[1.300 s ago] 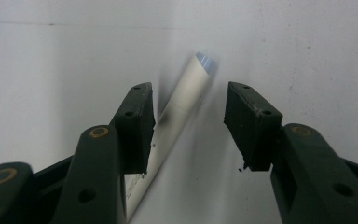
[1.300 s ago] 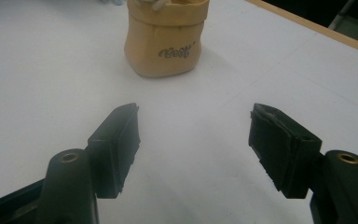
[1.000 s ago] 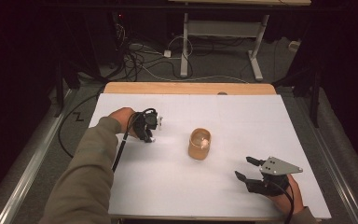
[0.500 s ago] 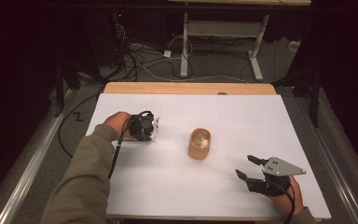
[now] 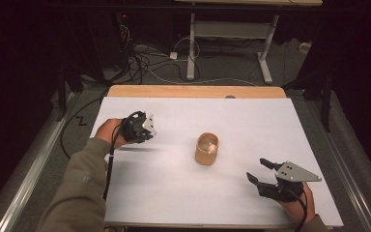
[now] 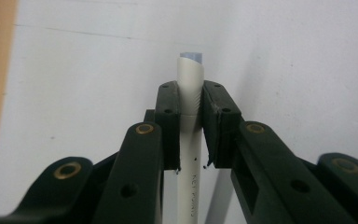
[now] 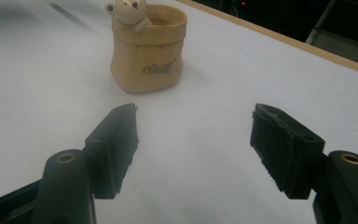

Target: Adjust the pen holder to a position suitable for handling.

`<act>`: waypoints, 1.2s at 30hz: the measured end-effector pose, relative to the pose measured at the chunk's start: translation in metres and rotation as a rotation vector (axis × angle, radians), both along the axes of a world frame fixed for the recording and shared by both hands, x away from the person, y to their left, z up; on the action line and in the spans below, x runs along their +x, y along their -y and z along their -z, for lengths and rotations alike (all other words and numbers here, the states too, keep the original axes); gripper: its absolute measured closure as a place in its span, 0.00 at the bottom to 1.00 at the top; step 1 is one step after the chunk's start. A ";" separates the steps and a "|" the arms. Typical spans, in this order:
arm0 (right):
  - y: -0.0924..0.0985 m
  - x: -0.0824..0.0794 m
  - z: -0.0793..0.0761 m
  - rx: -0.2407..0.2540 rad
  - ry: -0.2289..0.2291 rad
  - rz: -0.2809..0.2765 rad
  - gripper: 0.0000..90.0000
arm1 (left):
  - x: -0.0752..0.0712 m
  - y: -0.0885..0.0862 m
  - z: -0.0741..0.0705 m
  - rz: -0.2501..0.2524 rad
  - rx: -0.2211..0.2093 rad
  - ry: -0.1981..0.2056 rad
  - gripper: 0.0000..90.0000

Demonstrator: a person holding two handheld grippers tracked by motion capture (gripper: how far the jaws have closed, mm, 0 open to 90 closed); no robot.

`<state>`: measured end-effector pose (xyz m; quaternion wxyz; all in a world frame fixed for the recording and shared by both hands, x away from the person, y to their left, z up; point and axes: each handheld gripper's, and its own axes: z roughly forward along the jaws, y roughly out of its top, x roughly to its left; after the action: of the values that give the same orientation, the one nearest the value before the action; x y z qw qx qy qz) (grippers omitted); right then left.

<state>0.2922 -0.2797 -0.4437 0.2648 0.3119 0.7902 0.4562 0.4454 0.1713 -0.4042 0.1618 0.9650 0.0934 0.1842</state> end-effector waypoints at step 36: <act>-0.007 0.003 0.011 -0.025 0.036 -0.001 0.29 | -0.090 -0.011 -0.013 -0.127 -0.597 0.324 0.84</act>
<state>0.2949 -0.2724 -0.4546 0.2828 0.2999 0.7909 0.4522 0.3555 0.1819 -0.3915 0.4380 0.8255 0.1762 0.3093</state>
